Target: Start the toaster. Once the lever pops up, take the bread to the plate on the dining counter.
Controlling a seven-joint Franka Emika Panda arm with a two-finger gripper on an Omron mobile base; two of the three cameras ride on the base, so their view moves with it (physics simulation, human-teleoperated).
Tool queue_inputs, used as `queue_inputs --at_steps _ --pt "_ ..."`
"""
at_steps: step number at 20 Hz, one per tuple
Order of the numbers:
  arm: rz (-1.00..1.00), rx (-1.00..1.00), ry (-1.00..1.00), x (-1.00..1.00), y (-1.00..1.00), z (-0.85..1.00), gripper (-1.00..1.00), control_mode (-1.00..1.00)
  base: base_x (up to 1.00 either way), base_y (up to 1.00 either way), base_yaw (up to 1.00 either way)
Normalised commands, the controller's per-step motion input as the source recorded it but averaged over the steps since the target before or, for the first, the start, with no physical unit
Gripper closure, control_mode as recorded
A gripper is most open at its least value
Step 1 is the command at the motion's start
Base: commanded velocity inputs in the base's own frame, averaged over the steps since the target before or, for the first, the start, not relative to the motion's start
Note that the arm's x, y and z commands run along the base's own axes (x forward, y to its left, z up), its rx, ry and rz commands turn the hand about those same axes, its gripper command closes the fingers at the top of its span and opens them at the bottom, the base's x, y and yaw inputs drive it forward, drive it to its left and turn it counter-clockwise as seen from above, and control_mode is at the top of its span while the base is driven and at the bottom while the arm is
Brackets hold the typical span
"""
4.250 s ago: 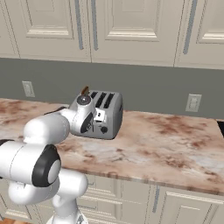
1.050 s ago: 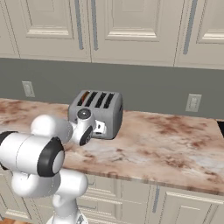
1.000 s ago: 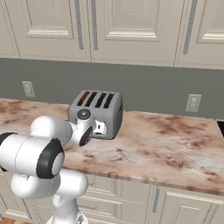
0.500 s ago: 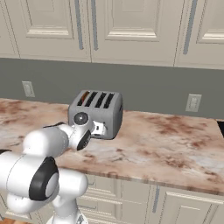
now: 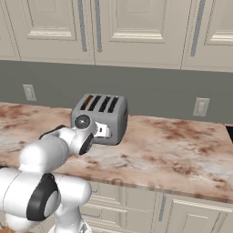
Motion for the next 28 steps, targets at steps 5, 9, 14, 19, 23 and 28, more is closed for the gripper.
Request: queue_inputs --at_steps 5,9,14,19,23,28 --pt "0.0 0.0 -0.03 -0.09 0.03 0.39 -1.0 -1.0 0.0 0.0 0.0" --pt "0.0 0.0 -0.04 -0.23 0.11 0.4 -1.0 -1.0 0.0 0.0 0.0" --pt "0.0 0.0 -0.03 -0.27 0.2 0.38 -1.0 -1.0 0.0 0.0 0.0" --pt "0.0 0.0 -0.04 -0.26 0.15 0.36 -1.0 -1.0 0.0 0.0 0.0" --pt "-0.01 0.0 -0.03 -0.16 0.12 0.34 -1.0 -1.0 0.0 0.0 0.0" --pt "-0.05 0.0 -0.01 -0.01 0.18 0.29 -1.0 -1.0 0.0 0.0 0.0"
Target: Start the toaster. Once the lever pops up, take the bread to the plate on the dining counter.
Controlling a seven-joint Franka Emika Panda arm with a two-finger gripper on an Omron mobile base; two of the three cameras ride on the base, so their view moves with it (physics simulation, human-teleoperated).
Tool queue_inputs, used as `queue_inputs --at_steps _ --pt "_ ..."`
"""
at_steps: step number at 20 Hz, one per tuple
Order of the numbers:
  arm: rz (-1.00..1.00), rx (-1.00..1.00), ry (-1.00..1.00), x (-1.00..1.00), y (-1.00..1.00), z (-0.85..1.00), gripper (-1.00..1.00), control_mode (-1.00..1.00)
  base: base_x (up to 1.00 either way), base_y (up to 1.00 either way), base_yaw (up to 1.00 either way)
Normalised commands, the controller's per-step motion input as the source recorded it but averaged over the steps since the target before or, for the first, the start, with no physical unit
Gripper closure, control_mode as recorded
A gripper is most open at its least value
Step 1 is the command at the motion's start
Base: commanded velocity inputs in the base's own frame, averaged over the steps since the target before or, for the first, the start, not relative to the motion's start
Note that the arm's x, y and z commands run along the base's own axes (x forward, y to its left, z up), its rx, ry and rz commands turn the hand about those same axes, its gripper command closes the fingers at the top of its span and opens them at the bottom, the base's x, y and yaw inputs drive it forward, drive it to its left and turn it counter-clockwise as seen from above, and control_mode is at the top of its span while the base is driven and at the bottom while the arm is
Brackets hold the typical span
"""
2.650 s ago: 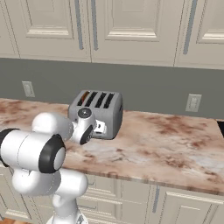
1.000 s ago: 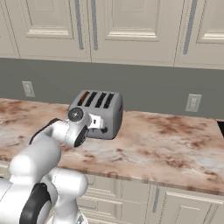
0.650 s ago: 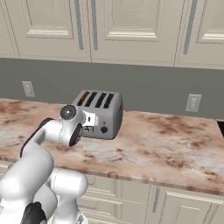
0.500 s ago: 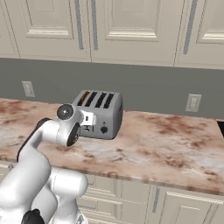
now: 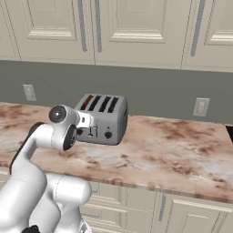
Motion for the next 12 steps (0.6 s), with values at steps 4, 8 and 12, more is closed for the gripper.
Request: queue_inputs --at_steps 4,8,12 --pt "-0.07 0.0 -0.05 -0.01 0.19 0.29 -1.0 -1.0 0.0 0.0 0.0" --pt "-0.05 0.0 -0.04 0.0 0.16 0.32 -1.0 -1.0 0.0 0.0 0.0" --pt "-0.01 0.0 -0.07 0.0 0.16 0.28 -1.0 -1.0 0.0 0.0 0.0"
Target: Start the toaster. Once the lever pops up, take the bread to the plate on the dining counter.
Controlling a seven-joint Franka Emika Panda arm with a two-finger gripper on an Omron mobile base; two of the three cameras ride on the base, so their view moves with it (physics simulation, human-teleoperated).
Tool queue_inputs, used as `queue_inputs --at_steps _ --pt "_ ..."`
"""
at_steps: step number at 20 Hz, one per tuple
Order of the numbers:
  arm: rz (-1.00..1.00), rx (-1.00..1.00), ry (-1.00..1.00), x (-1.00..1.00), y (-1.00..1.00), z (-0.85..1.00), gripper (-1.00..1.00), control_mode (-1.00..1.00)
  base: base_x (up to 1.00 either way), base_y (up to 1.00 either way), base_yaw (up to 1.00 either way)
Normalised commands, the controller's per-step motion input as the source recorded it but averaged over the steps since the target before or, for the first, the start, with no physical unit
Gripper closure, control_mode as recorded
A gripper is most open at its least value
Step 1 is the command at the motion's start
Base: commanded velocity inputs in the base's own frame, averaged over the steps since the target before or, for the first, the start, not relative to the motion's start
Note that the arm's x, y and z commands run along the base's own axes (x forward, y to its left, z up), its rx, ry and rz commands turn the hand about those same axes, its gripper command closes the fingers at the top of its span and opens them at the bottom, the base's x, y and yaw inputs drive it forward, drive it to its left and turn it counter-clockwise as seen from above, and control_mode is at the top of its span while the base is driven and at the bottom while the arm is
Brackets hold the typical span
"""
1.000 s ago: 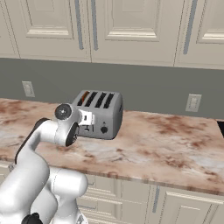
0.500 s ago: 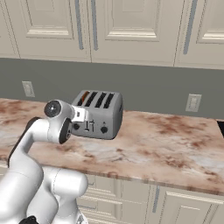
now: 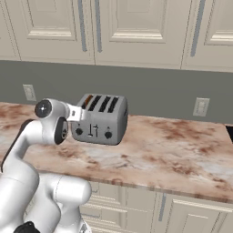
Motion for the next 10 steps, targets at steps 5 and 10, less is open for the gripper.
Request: queue_inputs --at_steps 5,10 --pt "0.0 0.0 -0.12 0.0 0.1 0.18 -1.0 -1.0 0.0 0.0 0.0" --pt "0.0 0.0 -0.07 0.01 0.06 0.01 -1.0 -1.0 0.0 0.0 0.0"
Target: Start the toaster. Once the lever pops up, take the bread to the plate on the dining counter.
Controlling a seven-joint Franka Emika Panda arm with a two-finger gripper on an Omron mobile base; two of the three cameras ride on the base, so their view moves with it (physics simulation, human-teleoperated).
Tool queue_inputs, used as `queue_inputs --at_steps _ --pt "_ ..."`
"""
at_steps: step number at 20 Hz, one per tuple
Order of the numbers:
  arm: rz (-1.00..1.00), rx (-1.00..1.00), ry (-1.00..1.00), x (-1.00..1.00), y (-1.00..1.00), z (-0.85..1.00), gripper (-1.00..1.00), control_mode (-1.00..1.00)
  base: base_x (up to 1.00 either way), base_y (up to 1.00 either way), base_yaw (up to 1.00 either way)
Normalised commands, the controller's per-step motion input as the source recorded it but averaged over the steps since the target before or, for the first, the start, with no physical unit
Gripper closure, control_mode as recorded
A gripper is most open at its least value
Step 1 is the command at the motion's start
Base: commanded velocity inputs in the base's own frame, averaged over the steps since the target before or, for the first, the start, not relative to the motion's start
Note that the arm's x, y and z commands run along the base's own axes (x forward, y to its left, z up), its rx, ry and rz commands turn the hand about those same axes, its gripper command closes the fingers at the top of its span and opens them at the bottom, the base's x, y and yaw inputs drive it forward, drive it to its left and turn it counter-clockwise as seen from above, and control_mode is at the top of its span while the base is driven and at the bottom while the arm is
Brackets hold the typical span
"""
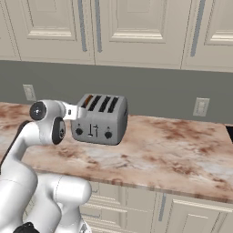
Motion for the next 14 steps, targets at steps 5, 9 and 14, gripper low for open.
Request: queue_inputs --at_steps 5,9,14 --pt "0.0 0.0 -0.03 0.03 0.06 0.0 -1.0 -1.0 0.0 0.0 0.0" --pt "0.0 0.0 -0.01 0.13 0.1 0.0 -1.0 -1.0 0.0 0.0 0.0" --pt "0.01 0.0 0.0 0.24 0.12 0.0 -1.0 -1.0 0.0 0.0 0.0"
